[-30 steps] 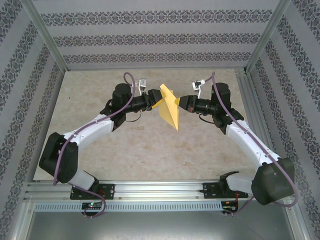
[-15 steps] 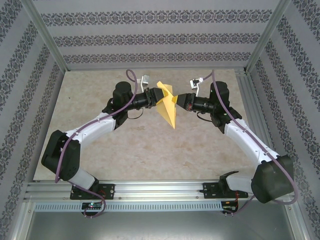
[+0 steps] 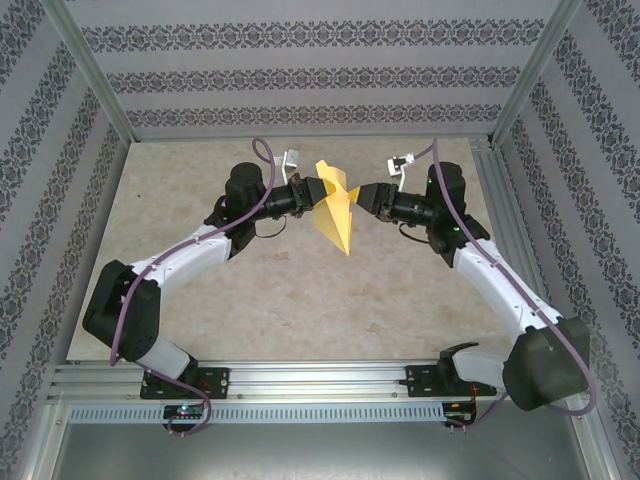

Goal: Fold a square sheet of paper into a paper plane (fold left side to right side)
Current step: Turn over the paper at the center of the table.

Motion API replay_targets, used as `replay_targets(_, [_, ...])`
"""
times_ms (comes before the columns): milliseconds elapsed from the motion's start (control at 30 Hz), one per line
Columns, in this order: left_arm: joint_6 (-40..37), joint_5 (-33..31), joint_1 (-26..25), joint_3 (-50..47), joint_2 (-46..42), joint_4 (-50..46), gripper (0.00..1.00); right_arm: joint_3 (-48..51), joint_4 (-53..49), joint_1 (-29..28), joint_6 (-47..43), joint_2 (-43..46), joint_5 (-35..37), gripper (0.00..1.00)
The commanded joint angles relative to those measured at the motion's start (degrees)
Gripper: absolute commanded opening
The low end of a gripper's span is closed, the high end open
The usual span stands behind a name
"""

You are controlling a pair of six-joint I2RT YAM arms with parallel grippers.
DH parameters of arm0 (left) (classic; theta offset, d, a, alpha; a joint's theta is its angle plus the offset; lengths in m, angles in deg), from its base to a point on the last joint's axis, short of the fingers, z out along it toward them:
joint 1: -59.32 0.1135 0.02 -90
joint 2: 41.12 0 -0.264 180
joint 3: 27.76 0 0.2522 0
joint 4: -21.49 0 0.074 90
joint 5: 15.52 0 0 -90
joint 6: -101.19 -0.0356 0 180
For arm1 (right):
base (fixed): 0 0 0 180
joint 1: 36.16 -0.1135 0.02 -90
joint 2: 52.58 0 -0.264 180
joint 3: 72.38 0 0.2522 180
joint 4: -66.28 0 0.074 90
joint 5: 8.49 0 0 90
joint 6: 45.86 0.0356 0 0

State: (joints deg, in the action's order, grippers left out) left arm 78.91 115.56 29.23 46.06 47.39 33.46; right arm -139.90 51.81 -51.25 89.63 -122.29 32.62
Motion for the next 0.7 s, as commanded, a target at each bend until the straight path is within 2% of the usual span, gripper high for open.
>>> replay_targets(0, [-1.4, -0.9, -0.4, 0.9, -1.9, 1.3, 0.04, -0.2, -7.4, 2.1, -5.3, 4.9, 2.8, 0.61])
replay_targets(100, [-1.2, -1.3, -0.5, 1.3, -1.9, 1.2, 0.04, 1.8, -9.9, 2.2, -6.1, 6.5, 1.8, 0.85])
replay_targets(167, [-1.2, -1.4, -0.5, 1.6, -1.9, 1.2, 0.05, 4.3, -8.4, 1.4, -4.1, 7.0, 0.0, 0.98])
replay_targets(467, [-1.3, -1.4, -0.8, 2.2, -2.0, 0.8, 0.05, 13.4, 4.5, -7.7, 6.0, 9.1, 3.1, 0.98])
replay_targets(567, [-1.4, -1.3, -0.8, 2.2, -2.0, 0.6, 0.05, 13.7, 8.4, -9.6, 8.7, 8.3, 3.2, 0.98])
replay_targets(667, [-1.5, -1.4, -0.9, 2.2, -2.0, 0.5, 0.05, 12.5, 8.0, -10.9, 8.5, 8.0, 3.9, 0.96])
